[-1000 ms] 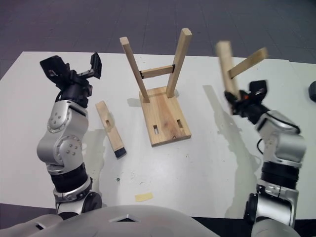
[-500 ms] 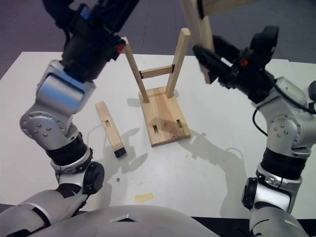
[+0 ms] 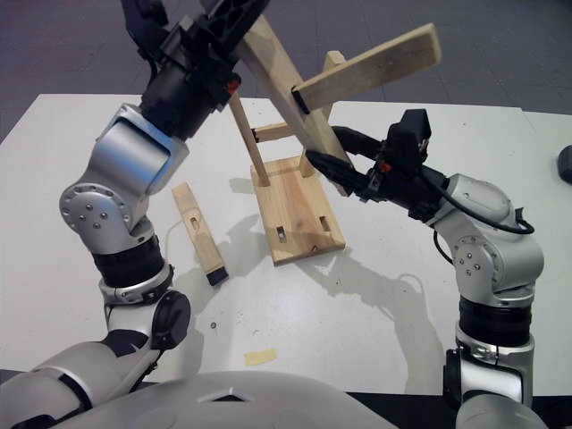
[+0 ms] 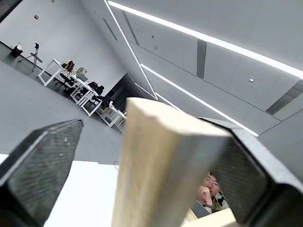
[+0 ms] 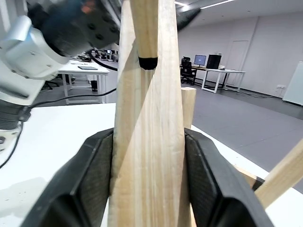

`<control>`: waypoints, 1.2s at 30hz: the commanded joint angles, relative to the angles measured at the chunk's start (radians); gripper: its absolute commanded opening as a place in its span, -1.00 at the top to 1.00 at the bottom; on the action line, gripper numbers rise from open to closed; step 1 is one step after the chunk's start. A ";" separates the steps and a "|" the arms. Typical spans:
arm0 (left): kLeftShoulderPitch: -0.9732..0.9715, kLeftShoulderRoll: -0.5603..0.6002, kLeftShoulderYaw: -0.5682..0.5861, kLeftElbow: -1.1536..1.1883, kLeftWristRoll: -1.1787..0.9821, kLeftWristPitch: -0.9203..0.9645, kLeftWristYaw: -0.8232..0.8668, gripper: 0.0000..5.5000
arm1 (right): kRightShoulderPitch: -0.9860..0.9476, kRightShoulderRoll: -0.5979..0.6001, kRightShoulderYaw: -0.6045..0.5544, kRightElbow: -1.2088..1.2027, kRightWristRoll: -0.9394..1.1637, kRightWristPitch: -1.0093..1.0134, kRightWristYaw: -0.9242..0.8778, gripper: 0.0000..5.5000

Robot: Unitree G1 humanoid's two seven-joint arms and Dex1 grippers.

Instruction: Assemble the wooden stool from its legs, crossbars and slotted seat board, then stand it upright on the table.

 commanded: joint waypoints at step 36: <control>0.185 0.127 -0.158 -0.111 0.475 -0.159 -0.092 0.63 | 0.075 -0.249 -0.059 0.161 -0.202 -0.161 0.120 -0.63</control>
